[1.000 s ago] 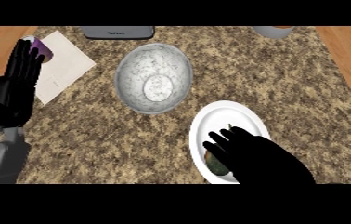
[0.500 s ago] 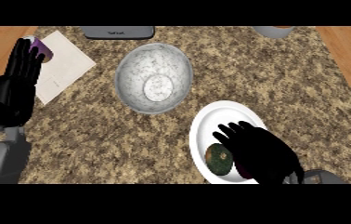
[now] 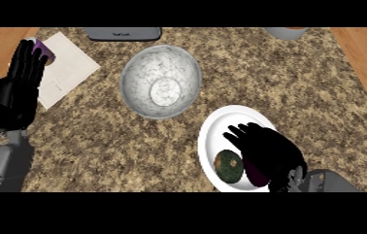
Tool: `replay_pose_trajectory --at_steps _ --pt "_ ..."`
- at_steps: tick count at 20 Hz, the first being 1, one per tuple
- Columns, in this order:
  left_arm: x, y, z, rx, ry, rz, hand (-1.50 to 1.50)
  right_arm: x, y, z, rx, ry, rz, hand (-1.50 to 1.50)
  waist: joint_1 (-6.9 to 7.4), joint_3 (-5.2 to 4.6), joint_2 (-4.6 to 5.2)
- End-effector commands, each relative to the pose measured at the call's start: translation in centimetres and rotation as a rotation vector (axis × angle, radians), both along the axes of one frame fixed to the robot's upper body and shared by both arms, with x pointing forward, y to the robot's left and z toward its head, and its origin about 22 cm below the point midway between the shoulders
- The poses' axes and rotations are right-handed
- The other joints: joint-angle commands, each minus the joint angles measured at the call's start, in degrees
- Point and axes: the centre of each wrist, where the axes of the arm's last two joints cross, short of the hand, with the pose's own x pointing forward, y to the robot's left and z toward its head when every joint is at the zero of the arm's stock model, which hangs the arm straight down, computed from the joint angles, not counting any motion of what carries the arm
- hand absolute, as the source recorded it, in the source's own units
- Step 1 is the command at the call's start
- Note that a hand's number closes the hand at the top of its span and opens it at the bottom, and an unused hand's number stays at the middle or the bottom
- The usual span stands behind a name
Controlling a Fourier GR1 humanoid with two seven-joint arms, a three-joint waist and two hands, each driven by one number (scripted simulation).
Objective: Pick the eggplant from the plate and place it in the bowl
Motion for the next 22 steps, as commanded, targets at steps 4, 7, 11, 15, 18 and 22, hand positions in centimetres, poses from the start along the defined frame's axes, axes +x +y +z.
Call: replay_pose_trajectory --at_steps 4,7,11,15,18,22 --pt "-0.5 0.0 0.8 0.002 0.005 0.005 0.00 0.8 0.1 -2.2 0.030 0.018 0.034 -1.50 0.07 0.00 -0.03" --pt "-0.7 -1.1 -0.2 -0.006 0.005 0.014 0.00 0.0 -1.9 -1.8 -0.019 0.000 0.050 -1.50 -0.13 0.00 -0.06" --pt "0.9 0.3 2.3 -0.001 0.009 0.013 0.00 1.0 -1.7 -4.9 -0.029 0.036 0.031 -1.50 0.01 0.01 -0.02" --pt "0.0 1.1 -0.5 -0.001 -0.011 -0.005 0.00 0.9 -0.8 -6.0 -0.034 0.016 0.036 -1.50 -0.05 -0.01 0.02" --pt "-1.7 0.3 1.7 0.000 0.003 0.000 0.00 1.5 -0.3 -7.0 -0.044 0.023 0.008 -1.50 0.24 0.01 -0.06" --pt "-1.1 -1.3 0.1 -0.015 0.003 0.001 0.00 2.3 -2.3 -8.1 -0.069 0.036 0.005 -1.50 0.11 0.00 -0.03"
